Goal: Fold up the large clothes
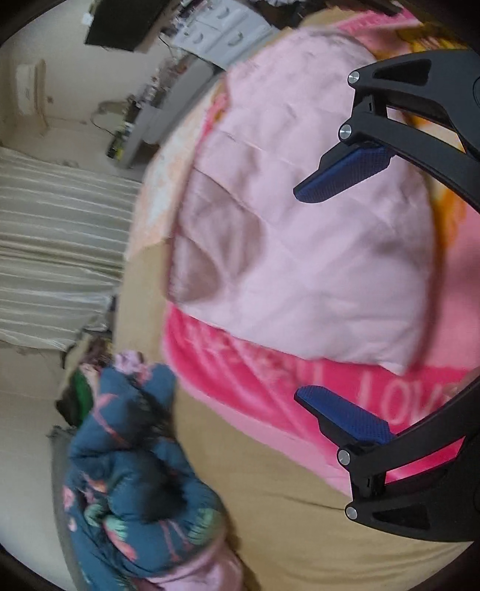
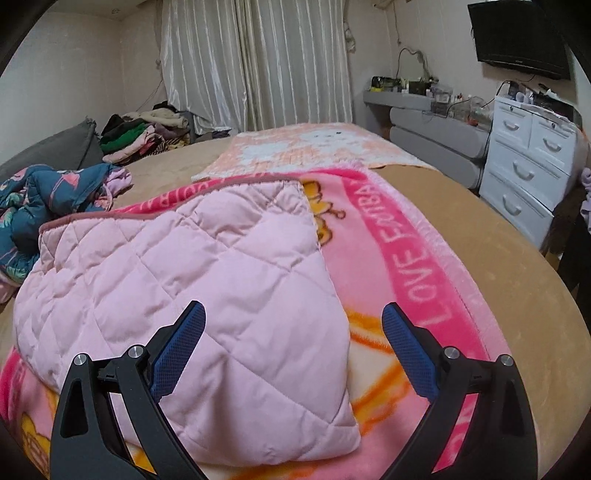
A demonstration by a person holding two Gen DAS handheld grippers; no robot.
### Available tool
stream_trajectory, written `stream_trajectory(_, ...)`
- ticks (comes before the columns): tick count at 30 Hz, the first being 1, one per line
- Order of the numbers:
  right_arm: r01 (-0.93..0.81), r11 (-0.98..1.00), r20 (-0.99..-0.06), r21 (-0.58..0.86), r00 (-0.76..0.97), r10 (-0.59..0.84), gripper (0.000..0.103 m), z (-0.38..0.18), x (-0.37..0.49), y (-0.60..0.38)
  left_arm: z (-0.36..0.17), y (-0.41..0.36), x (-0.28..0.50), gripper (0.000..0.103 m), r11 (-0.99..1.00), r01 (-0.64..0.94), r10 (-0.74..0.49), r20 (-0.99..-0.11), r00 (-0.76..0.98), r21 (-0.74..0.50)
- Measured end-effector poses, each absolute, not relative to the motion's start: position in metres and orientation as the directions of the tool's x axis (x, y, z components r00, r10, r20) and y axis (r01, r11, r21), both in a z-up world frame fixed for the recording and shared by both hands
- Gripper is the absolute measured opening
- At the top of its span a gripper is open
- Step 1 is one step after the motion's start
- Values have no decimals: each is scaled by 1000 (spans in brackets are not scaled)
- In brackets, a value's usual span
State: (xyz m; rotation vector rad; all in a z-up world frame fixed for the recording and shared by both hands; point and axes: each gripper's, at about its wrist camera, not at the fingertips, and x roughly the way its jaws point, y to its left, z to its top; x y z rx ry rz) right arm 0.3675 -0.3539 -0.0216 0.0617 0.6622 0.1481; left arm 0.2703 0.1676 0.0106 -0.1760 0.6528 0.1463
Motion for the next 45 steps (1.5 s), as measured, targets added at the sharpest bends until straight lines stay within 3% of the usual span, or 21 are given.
stream_trajectory(10,-142,961,-675,238,687,269,95,-58,382,-369,-32,172,289,93,972,-147,-19,-686,727,-183)
stream_trajectory(11,-147,957,-683,252,673,283,88,-62,385,-367,-34,171,291,88,972,-147,-20,-688,725,-183)
stream_trajectory(12,-164,949,-681,269,664,308,79,-65,387,-366,-35,171,293,65,972,-148,-18,-687,727,-181)
stream_trajectory(13,-180,942,-673,283,663,329,57,-65,387,-364,-35,169,295,53,973,-144,-20,-686,727,-182)
stream_trajectory(15,-172,944,-646,282,694,319,32,-60,386,-361,-32,163,298,27,977,-142,-3,-679,734,-158)
stream_trajectory(16,-176,942,-633,288,703,324,21,-57,385,-361,-28,159,299,22,980,-138,7,-665,747,-144)
stream_trajectory(17,-178,943,-611,279,725,318,17,-50,383,-358,-22,155,299,16,982,-136,22,-646,763,-128)
stream_trajectory(21,-185,962,-525,201,809,265,15,-20,380,-348,-3,151,312,13,988,-132,55,-598,799,-86)
stream_trajectory(25,-166,970,-506,178,830,235,15,-11,396,-345,5,157,330,13,985,-139,51,-588,807,-106)
stream_trajectory(35,-72,981,-600,180,782,168,15,-53,436,-339,-16,161,353,13,979,-173,64,-633,772,-111)
stream_trajectory(45,-32,981,-628,193,764,149,16,-63,440,-340,-19,164,358,15,979,-174,65,-643,763,-106)
